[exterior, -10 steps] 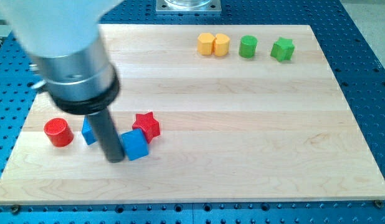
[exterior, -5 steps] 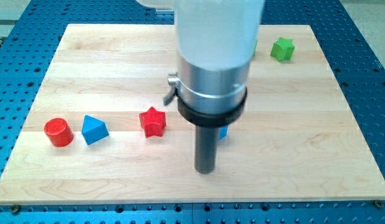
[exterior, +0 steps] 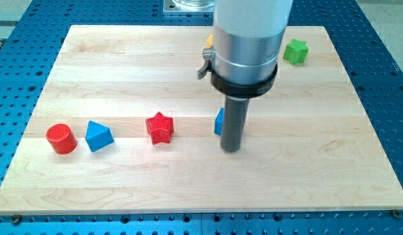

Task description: Push the blue cube diagonal to the green star

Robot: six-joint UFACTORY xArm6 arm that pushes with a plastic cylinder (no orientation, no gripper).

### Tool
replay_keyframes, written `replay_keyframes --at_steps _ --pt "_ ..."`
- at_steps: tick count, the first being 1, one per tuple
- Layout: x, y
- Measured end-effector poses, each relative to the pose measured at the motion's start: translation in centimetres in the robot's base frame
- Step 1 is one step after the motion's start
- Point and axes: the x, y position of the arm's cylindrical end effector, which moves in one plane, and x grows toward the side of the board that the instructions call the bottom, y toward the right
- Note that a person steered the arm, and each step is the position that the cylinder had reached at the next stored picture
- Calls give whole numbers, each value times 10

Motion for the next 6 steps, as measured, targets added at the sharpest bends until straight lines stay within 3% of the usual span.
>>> replay_keyframes --at_steps 3,5,6 --pt "-100 1" --pt "-54 -13" --pt "-73 -59"
